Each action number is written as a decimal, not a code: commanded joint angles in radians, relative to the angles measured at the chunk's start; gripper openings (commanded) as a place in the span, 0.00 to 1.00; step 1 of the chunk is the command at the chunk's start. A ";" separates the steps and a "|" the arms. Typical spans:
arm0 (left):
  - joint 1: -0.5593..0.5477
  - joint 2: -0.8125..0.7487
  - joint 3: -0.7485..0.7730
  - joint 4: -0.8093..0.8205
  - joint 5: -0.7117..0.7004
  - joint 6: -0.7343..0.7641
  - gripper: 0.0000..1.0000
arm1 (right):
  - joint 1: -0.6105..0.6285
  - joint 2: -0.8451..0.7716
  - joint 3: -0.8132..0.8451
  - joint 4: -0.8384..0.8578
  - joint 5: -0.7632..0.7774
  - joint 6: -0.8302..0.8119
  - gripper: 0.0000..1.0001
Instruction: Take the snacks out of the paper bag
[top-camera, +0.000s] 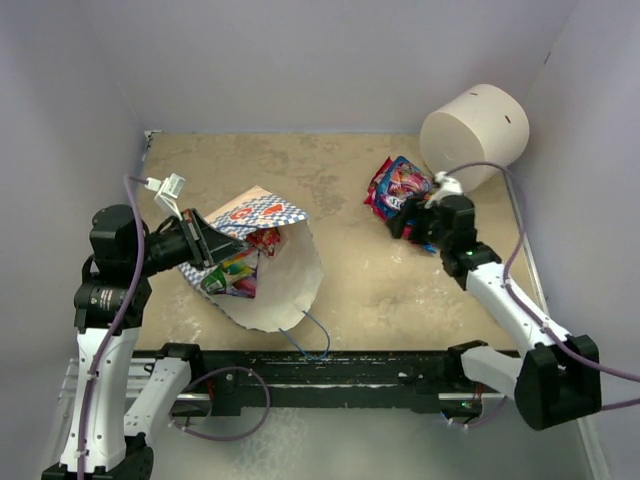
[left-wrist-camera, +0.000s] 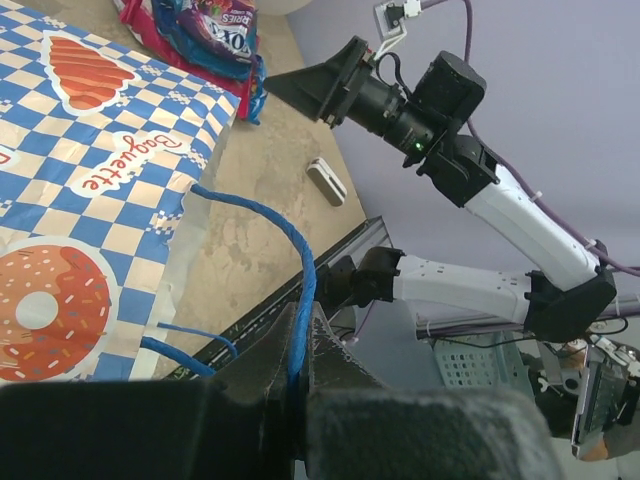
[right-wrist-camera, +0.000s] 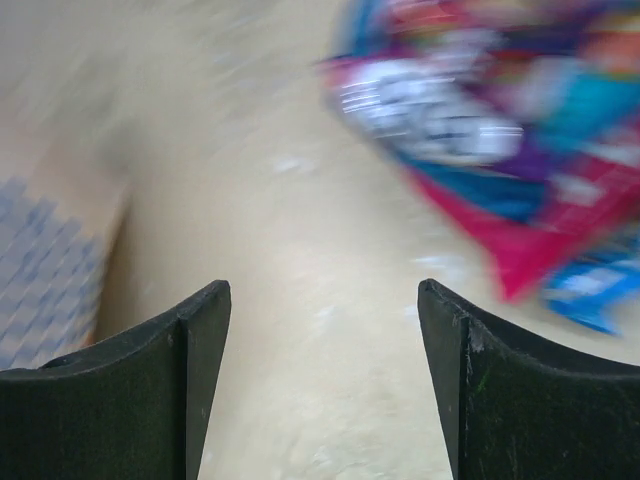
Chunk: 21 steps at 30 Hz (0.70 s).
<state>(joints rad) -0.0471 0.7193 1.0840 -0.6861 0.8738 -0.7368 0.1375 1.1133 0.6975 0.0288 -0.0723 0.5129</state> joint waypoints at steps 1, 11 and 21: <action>-0.002 -0.013 0.011 -0.010 0.011 0.030 0.00 | 0.293 -0.068 0.055 0.093 -0.158 -0.223 0.78; -0.002 -0.059 0.018 -0.052 -0.023 0.019 0.00 | 0.791 -0.111 0.000 0.371 -0.300 -0.501 0.75; -0.002 -0.084 0.018 -0.049 -0.065 -0.027 0.00 | 1.072 0.308 0.077 0.728 -0.033 -0.754 0.71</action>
<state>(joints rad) -0.0471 0.6502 1.0843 -0.7731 0.8261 -0.7414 1.1927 1.3022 0.7074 0.4946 -0.2478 -0.1047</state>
